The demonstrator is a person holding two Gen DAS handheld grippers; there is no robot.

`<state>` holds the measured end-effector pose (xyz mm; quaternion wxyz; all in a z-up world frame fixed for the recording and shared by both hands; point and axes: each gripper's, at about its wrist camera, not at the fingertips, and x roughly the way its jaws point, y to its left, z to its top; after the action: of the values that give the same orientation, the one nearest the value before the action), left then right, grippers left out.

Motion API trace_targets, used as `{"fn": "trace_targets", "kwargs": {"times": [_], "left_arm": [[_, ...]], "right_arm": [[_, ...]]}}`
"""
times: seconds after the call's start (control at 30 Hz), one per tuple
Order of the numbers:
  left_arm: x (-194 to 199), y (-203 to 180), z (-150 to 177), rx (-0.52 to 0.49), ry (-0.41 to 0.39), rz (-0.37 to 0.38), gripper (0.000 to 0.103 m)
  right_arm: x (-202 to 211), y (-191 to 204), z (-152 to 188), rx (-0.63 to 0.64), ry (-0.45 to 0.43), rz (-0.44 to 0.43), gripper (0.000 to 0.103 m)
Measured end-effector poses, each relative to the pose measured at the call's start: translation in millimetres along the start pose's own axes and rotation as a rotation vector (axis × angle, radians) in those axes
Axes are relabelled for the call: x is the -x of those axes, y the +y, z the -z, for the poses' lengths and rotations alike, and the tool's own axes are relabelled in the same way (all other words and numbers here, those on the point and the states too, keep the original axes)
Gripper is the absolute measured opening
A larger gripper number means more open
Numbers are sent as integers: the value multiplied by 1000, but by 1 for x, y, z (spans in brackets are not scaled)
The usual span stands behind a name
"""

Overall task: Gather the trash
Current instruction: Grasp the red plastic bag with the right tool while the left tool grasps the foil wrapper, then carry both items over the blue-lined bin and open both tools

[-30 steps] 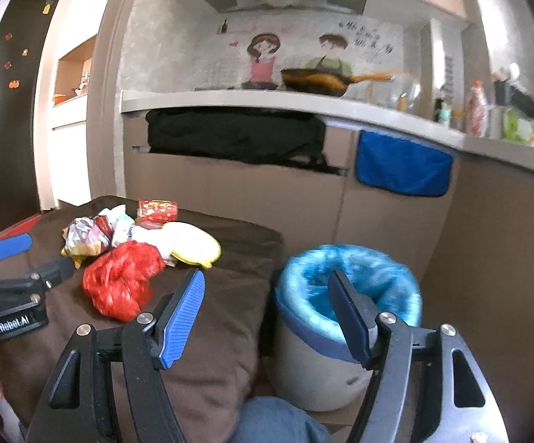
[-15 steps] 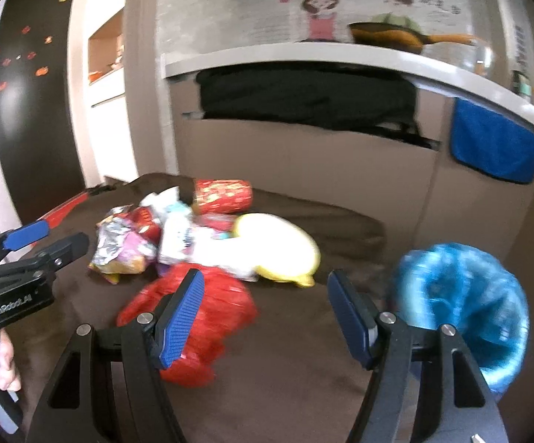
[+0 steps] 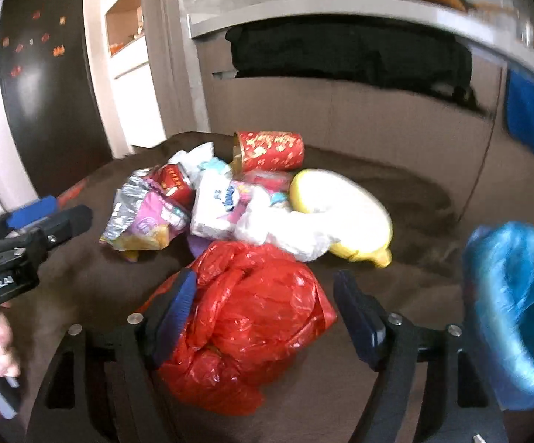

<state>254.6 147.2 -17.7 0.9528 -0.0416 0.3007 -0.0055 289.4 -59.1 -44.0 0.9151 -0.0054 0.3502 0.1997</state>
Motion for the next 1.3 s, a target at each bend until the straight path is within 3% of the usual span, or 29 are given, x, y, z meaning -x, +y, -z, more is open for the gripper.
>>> {"fn": "trace_targets", "kwargs": {"times": [0.1,0.17,0.27,0.3,0.43,0.63,0.7,0.8,1.1,1.3], "left_arm": [[-5,-6,0,-10,18,23,79],[-7,-13,0,-24,23,26,79],[-10,-21,0,-36,21,28,77],[-11,-23,0,-33,23,33,75],[-18,-36,-2,-37,42,77,65],[-38,-60,-5,-106,83,63,42],[-44,-61,-6,-100,93,64,27],[-46,-59,-7,-70,97,95,13],[-16,-64,-19,-92,21,58,6],[7,-77,-30,-110,-26,77,6]], "right_arm": [[-1,-7,2,-47,28,-81,72],[2,-6,1,-27,31,-93,59],[13,-3,-2,27,0,-57,46],[18,-4,-3,43,-17,-43,35],[34,-13,-7,81,-71,42,27],[46,-38,-9,40,-69,61,24],[50,-42,-7,35,-77,70,24],[56,-42,-3,44,-91,77,24],[71,-36,-5,48,-128,34,17],[83,-35,-11,52,-159,34,15]]}}
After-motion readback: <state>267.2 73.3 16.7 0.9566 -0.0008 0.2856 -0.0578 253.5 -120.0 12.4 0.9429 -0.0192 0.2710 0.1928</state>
